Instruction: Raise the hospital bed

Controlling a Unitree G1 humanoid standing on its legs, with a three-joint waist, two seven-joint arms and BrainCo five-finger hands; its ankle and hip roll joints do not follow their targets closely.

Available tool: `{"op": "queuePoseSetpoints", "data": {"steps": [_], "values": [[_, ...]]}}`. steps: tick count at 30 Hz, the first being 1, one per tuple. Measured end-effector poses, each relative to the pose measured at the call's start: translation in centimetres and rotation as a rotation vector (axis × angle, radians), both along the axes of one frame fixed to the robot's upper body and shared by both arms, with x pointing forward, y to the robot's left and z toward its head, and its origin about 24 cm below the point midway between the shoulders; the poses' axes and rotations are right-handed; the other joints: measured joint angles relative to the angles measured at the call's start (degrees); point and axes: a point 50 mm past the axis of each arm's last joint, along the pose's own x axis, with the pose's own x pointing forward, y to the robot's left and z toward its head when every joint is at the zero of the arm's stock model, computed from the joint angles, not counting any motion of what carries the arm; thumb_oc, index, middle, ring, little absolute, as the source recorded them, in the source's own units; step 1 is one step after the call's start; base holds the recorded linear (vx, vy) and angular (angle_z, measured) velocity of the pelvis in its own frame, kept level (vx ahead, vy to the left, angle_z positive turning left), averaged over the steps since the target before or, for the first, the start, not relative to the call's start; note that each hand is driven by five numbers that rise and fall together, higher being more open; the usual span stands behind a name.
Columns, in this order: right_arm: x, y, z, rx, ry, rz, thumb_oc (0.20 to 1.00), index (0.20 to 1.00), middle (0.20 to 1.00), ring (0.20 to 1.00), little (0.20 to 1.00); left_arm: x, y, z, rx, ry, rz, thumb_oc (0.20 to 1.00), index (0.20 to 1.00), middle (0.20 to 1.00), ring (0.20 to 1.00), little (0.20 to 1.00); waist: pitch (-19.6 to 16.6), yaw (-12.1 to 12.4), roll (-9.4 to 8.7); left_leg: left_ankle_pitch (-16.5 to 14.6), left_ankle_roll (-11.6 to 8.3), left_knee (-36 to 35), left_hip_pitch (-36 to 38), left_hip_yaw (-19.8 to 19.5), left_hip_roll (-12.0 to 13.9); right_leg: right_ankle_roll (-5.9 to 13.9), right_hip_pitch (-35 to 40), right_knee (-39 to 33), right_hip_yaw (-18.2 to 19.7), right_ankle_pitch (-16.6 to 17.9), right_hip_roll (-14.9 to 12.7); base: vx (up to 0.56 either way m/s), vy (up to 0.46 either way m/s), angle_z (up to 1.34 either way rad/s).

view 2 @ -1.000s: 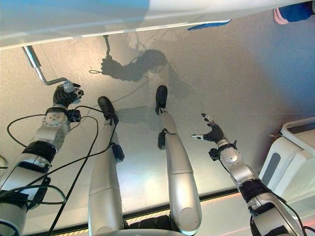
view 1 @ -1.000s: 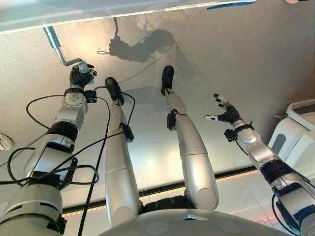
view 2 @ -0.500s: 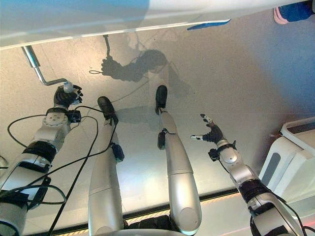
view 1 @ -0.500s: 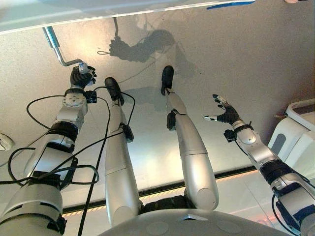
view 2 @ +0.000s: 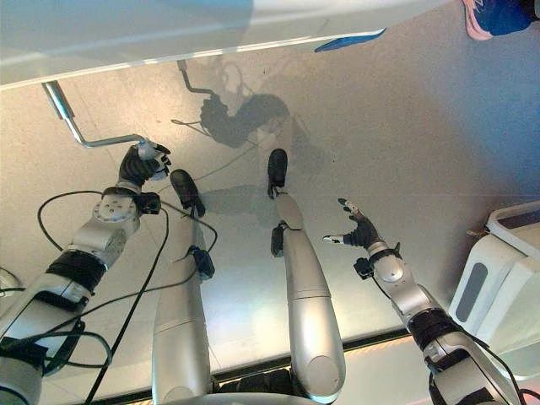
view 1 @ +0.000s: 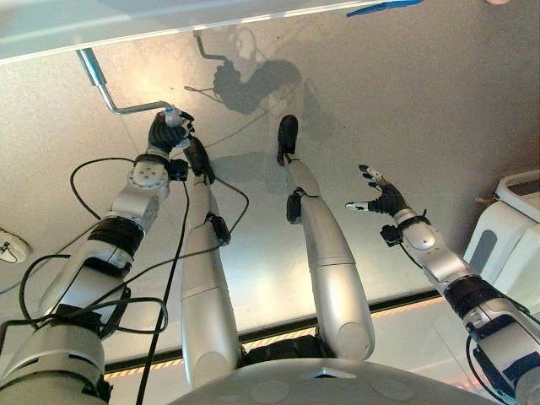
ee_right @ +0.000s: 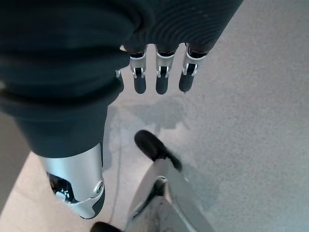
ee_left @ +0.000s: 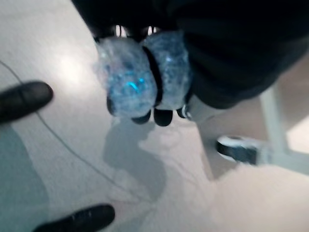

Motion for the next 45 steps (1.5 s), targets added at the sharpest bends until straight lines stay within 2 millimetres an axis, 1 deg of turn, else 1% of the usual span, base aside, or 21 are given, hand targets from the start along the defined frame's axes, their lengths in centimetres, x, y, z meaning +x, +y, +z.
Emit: {"op": "queuePoseSetpoints", "data": {"steps": [2, 4, 9, 11, 14, 15, 16, 17, 18, 19, 21, 22, 23, 24, 25, 26, 29, 38, 41, 43, 45], "values": [[-0.2, -0.1, -0.2, -0.001, 0.008, -0.002, 1.000, 1.000, 1.000, 1.000, 1.000, -0.6, -0.2, -0.1, -0.023, 0.001, -0.028, 0.200, 0.200, 0.200, 0.200, 0.200, 0.0, -0.1, 0.00, 0.6, -0.07, -0.9, 1.1, 0.0, -0.2, 0.27, 0.2, 0.6, 0.1, -0.2, 0.0, -0.02, -0.050, -0.02], [-0.5, -0.2, -0.6, -0.002, 0.021, -0.008, 1.000, 1.000, 1.000, 1.000, 1.000, -1.3, -0.8, 0.0, -0.057, -0.011, -0.072, 0.200, 0.200, 0.200, 0.200, 0.200, 0.0, 0.2, 0.01, 1.0, -0.18, -1.5, 1.9, 0.1, -0.3, 0.05, 0.5, 1.2, 0.2, -0.5, -0.1, -0.02, -0.030, 0.03], [-1.9, -1.2, -1.8, -0.018, 0.069, -0.029, 1.000, 1.000, 1.000, 1.000, 1.000, -3.7, -0.3, 0.5, -0.077, -0.001, -0.170, 0.200, 0.200, 0.200, 0.200, 0.200, 0.0, 0.7, 0.12, 1.5, -0.18, -2.4, 4.0, 0.2, -1.2, -0.13, 0.6, 4.4, 0.6, -2.0, -0.9, -0.01, -0.009, 0.05], [-2.4, -1.7, -2.2, -0.030, 0.088, -0.042, 1.000, 1.000, 1.000, 1.000, 1.000, -4.0, -0.6, 0.5, -0.080, 0.000, -0.200, 0.200, 0.200, 0.200, 0.200, 0.200, 0.1, 1.9, 0.19, 1.6, -0.16, -2.4, 4.4, 0.4, -1.2, -0.16, 0.6, 4.8, 0.9, -2.1, -1.0, 0.00, 0.000, 0.00], [-2.4, -1.8, -2.2, -0.041, 0.088, -0.038, 1.000, 1.000, 1.000, 1.000, 1.000, -3.8, -1.0, 0.6, -0.089, -0.005, -0.215, 0.200, 0.200, 0.200, 0.200, 0.200, 0.1, 2.5, 0.24, 1.6, -0.12, -2.5, 4.4, 0.4, -1.4, -0.15, 0.5, 4.9, 1.0, -2.1, -1.1, 0.00, 0.000, 0.00], [-2.4, -1.8, -2.2, -0.042, 0.088, -0.039, 1.000, 1.000, 1.000, 1.000, 1.000, -3.9, -0.9, 0.7, -0.094, -0.010, -0.212, 0.200, 0.200, 0.200, 0.200, 0.200, 0.1, 3.3, 0.45, 1.6, -0.12, -2.5, 4.4, 0.4, -1.5, -0.15, 0.7, 5.0, 0.9, -2.1, -1.4, -0.01, 0.012, 0.06], [-2.2, -1.6, -2.1, -0.022, 0.079, -0.042, 1.000, 1.000, 1.000, 1.000, 1.000, -6.5, 0.1, 1.9, -0.141, -0.029, -0.241, 0.200, 0.200, 0.200, 0.200, 0.200, 0.5, 2.8, 0.57, 1.9, -0.25, -2.4, 4.2, -0.2, -1.5, 0.11, 0.7, 5.3, 0.0, -2.3, -1.8, 0.01, 0.052, 0.08], [-3.2, -2.5, -2.7, -0.033, 0.108, -0.070, 1.000, 1.000, 1.000, 1.000, 1.000, -7.9, 1.0, 2.6, -0.120, -0.027, -0.253, 0.200, 0.200, 0.200, 0.200, 0.200, 0.6, 3.5, 0.87, 1.9, -0.27, -2.2, 4.5, -0.3, -1.4, -0.30, 1.1, 5.3, -0.2, -2.3, -1.6, 0.01, 0.048, 0.10], [-3.8, -3.3, -3.2, -0.054, 0.137, -0.087, 1.000, 1.000, 1.000, 1.000, 1.000, -7.8, 1.4, 2.4, -0.102, -0.012, -0.252, 0.200, 0.200, 0.200, 0.200, 0.200, 0.6, 4.7, 1.51, 1.8, -0.31, -2.1, 5.0, -0.2, -1.4, -0.44, 1.8, 5.3, -0.2, -2.5, -1.6, 0.01, 0.048, 0.12], [-4.2, -3.9, -3.8, -0.069, 0.169, -0.105, 1.000, 1.000, 1.000, 1.000, 1.000, -8.4, 2.2, 2.3, -0.099, 0.002, -0.233, 0.200, 0.200, 0.200, 0.200, 0.200, 0.6, 5.5, 2.36, 1.6, -0.34, -2.3, 5.8, -0.5, -1.5, -0.01, 2.9, 5.3, -0.8, -3.0, -2.2, 0.00, 0.001, 0.14], [-4.1, -3.9, -3.6, -0.068, 0.164, -0.104, 1.000, 1.000, 1.000, 1.000, 1.000, -8.4, 2.6, 2.4, -0.084, 0.009, -0.235, 0.200, 0.200, 0.200, 0.200, 0.200, 0.6, 5.2, 2.50, 1.7, -0.21, -2.2, 6.0, -1.0, -1.7, 0.10, 3.6, 5.3, -1.5, -3.2, -2.4, 0.01, 0.071, 0.19], [-4.1, -3.9, -3.6, -0.067, 0.162, -0.104, 1.000, 1.000, 1.000, 1.000, 1.000, -8.0, 1.9, 2.5, -0.091, 0.004, -0.261, 0.200, 0.200, 0.200, 0.200, 0.200, 0.6, 5.2, 2.51, 1.8, -0.10, -2.3, 6.0, -1.1, -1.9, 0.08, 3.7, 5.2, -1.6, -3.2, -2.6, 0.03, 0.177, 0.15], [-4.1, -3.9, -3.6, -0.064, 0.160, -0.105, 1.000, 1.000, 1.000, 1.000, 1.000, -8.0, 1.8, 2.5, -0.093, 0.003, -0.264, 0.200, 0.200, 0.200, 0.200, 0.200, 0.6, 5.8, 2.57, 1.8, -0.09, -2.3, 6.0, -1.2, -2.1, 0.09, 3.9, 5.3, -1.7, -3.1, -2.9, 0.03, 0.177, 0.07], [-3.9, -3.6, -3.6, -0.051, 0.157, -0.101, 1.000, 1.000, 1.000, 1.000, 1.000, -8.5, 2.3, 2.6, -0.102, 0.000, -0.252, 0.200, 0.200, 0.200, 0.200, 0.200, 0.8, 6.1, 2.66, 1.5, 0.06, -2.2, 5.9, -1.6, -2.5, 0.16, 4.1, 5.5, -2.8, -3.2, -3.8, 0.01, 0.122, 0.10], [-4.1, -3.4, -3.9, -0.048, 0.169, -0.094, 1.000, 1.000, 1.000, 1.000, 1.000, -9.5, 4.6, 2.5, -0.092, 0.016, -0.172, 0.200, 0.200, 0.200, 0.200, 0.200, 0.8, 5.1, 2.61, 1.3, 0.13, -1.5, 6.0, -1.9, -2.2, 0.15, 4.8, 5.3, -3.5, -3.4, -3.6, 0.01, 0.087, 0.12], [-4.2, -3.3, -4.1, -0.048, 0.177, -0.085, 1.000, 1.000, 1.000, 1.000, 1.000, -9.6, 4.9, 2.6, -0.073, 0.023, -0.168, 0.200, 0.200, 0.200, 0.200, 0.200, 0.8, 5.1, 2.64, 1.3, 0.13, -1.5, 6.1, -2.0, -2.3, 0.24, 5.3, 5.0, -3.5, -3.5, -3.7, 0.02, 0.170, 0.18], [-4.4, -3.1, -4.5, -0.037, 0.192, -0.089, 1.000, 1.000, 1.000, 1.000, 1.000, -9.6, 4.6, 2.7, -0.074, 0.024, -0.196, 0.200, 0.200, 0.200, 0.200, 0.200, 0.8, 5.1, 2.71, 1.3, 0.15, -1.5, 6.2, -3.2, -2.3, 0.43, 6.4, 4.3, -4.0, -3.6, -3.7, 0.01, 0.128, 0.10], [-4.3, -3.0, -4.4, -0.036, 0.186, -0.084, 1.000, 1.000, 1.000, 1.000, 1.000, -9.6, 4.5, 2.7, -0.084, 0.019, -0.196, 0.200, 0.200, 0.200, 0.200, 0.200, 0.8, 5.5, 2.72, 1.3, 0.08, -1.4, 6.2, -3.3, -1.6, 0.50, 7.3, 3.3, -5.0, -3.6, -3.1, 0.01, 0.117, 0.01], [-4.3, -3.1, -4.3, -0.040, 0.184, -0.084, 1.000, 1.000, 1.000, 1.000, 1.000, -9.4, 4.6, 2.5, -0.103, -0.008, -0.187, 0.200, 0.200, 0.200, 0.200, 0.200, 0.8, 6.0, 2.78, 0.2, 0.05, 0.7, 4.8, -3.4, -1.4, 0.21, 7.5, 2.9, -6.6, -3.4, -3.3, 0.03, 0.148, 0.01], [-4.2, -2.9, -4.1, -0.035, 0.174, -0.077, 1.000, 1.000, 1.000, 1.000, 1.000, -9.4, 4.6, 2.7, -0.070, -0.018, -0.189, 0.200, 0.200, 0.200, 0.200, 0.200, 0.8, 6.3, 2.79, 0.2, 0.04, 0.8, 4.5, -3.5, -1.2, 0.00, 7.6, 2.3, -6.7, -3.3, -3.1, 0.03, 0.140, 0.04], [-4.1, -2.8, -3.9, -0.034, 0.164, -0.071, 1.000, 1.000, 1.000, 1.000, 1.000, -9.1, 4.9, 2.4, -0.045, -0.039, -0.159, 0.200, 0.200, 0.200, 0.200, 0.200, 0.7, 6.5, 2.93, 0.0, 0.09, 1.3, 3.9, -3.4, -1.2, -0.06, 7.6, 2.1, -6.8, -3.2, -3.1, 0.03, 0.120, 0.03]]}}
